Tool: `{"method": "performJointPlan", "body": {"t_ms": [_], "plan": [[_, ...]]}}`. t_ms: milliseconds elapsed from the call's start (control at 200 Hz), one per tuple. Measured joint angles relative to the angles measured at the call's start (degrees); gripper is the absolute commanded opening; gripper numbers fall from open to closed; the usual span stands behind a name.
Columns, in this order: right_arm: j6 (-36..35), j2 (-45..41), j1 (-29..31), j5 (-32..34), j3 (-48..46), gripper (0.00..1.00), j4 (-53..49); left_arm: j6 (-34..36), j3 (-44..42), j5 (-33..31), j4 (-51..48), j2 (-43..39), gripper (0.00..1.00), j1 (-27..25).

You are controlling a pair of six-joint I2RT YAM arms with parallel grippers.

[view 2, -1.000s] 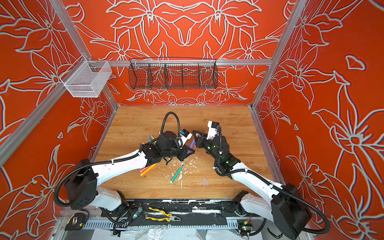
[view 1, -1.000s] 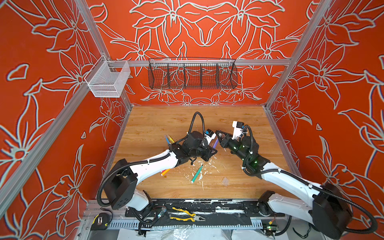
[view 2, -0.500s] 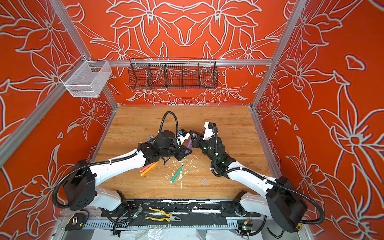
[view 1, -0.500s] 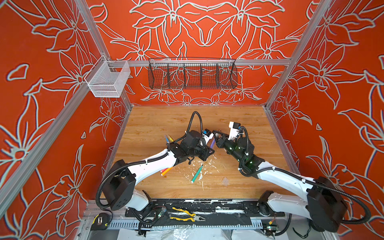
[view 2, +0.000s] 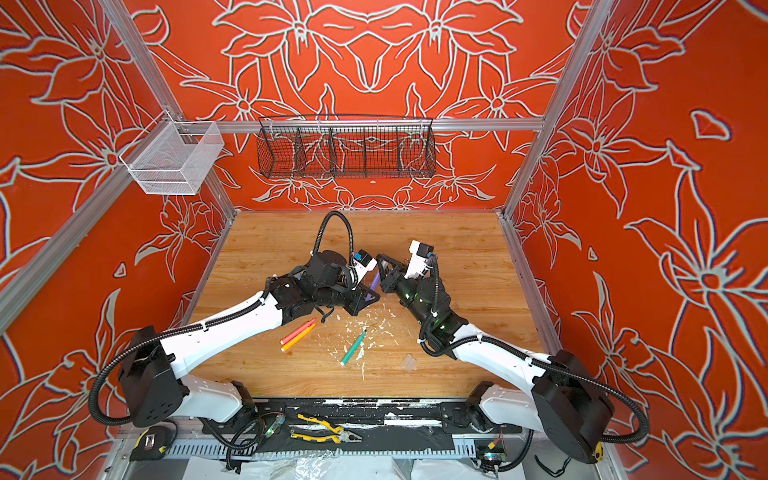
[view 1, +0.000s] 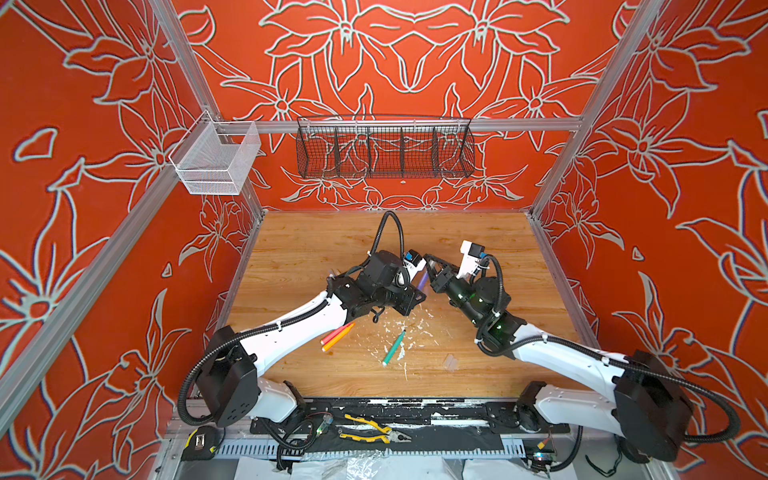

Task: Insert the pens into the pen caps
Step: 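Carry the capped purple marker with the left gripper while the right gripper withdraws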

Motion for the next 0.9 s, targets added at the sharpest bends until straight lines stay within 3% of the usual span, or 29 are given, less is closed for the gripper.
{"method": "performJointPlan", "body": {"t_ms": [265, 390, 520, 640, 901], "plan": [[0.6, -0.3, 0.0, 1.0, 0.0, 0.0, 3.0, 2.4, 4.9, -0.2, -5.5, 1.2, 0.0, 0.3], [0.3, -1.6, 0.4, 1.2, 0.0, 0.32, -0.5, 2.1, 2.5, -0.2, -3.4, 0.5, 0.0, 0.3], [-1.6, -5.5, 5.2, -2.3, -2.1, 0.52, -10.8, -6.3, -2.2, -12.6, 5.1, -1.7, 0.0, 6.3], [-3.0, -9.3, 5.7, -1.4, -2.5, 0.61, -18.5, -12.2, -7.5, -21.6, 6.1, -5.1, 0.0, 9.1], [-7.2, -15.4, 4.5, 9.8, -2.5, 0.68, -29.1, -17.9, -12.9, -31.3, 1.7, -3.8, 0.0, 9.9]]}}
